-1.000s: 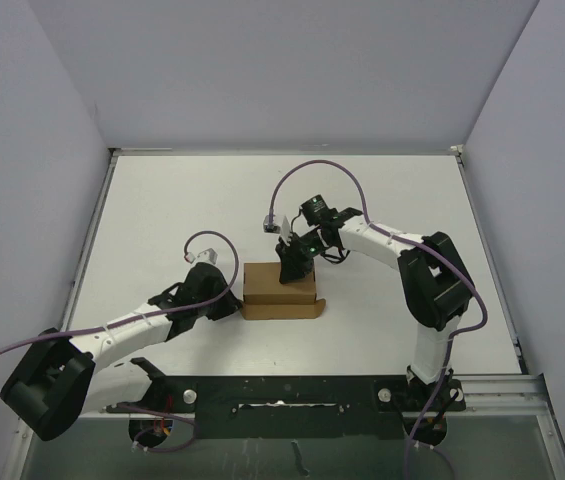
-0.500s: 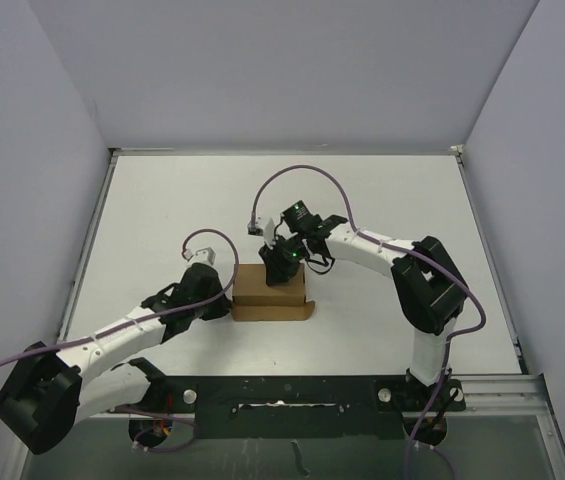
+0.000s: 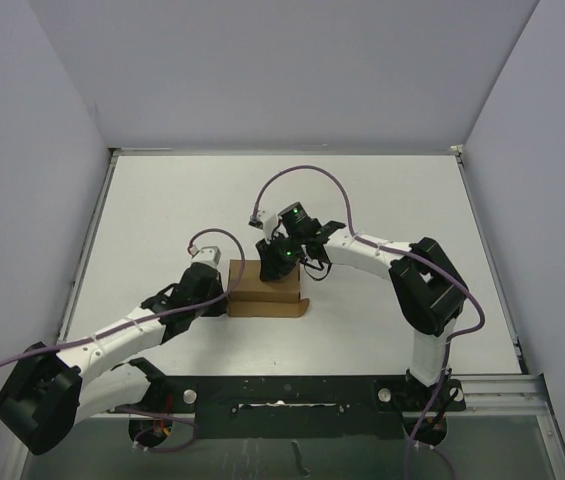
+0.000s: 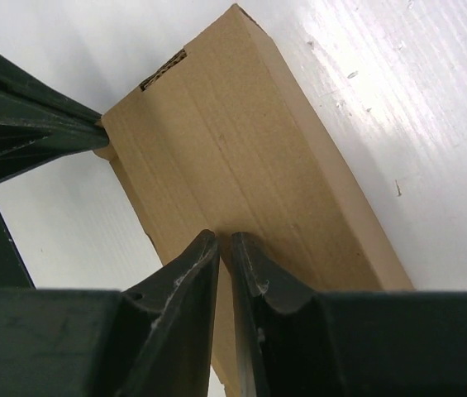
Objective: Fold the paper box
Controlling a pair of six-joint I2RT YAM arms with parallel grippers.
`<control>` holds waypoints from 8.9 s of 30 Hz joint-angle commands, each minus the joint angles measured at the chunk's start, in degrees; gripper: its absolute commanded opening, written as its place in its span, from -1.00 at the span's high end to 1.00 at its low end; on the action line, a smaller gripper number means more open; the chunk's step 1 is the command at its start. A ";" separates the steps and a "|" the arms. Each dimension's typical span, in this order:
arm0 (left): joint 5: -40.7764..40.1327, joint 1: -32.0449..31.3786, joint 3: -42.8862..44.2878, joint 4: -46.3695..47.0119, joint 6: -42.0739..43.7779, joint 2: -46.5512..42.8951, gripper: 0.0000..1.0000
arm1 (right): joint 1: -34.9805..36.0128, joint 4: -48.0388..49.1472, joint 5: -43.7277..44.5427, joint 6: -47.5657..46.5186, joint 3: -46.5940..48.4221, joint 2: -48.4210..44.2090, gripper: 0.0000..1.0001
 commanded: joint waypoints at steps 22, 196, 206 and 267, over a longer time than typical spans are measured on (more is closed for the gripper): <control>-0.11 -2.12 -0.62 6.57 3.10 -0.59 1.00 | 1.66 2.82 8.47 4.30 -2.33 0.69 0.68; 21.39 -6.38 13.15 41.85 -4.84 33.11 -0.03 | -31.62 -24.57 -15.12 -72.58 -13.64 -22.01 0.33; 21.47 -3.99 17.62 39.59 -0.69 29.89 -0.18 | -39.65 -39.24 -28.68 -92.56 -20.65 -32.94 -0.20; 22.81 -4.43 16.25 41.35 -6.03 41.24 0.00 | -15.27 -19.82 -10.54 -63.64 -27.82 -23.70 0.98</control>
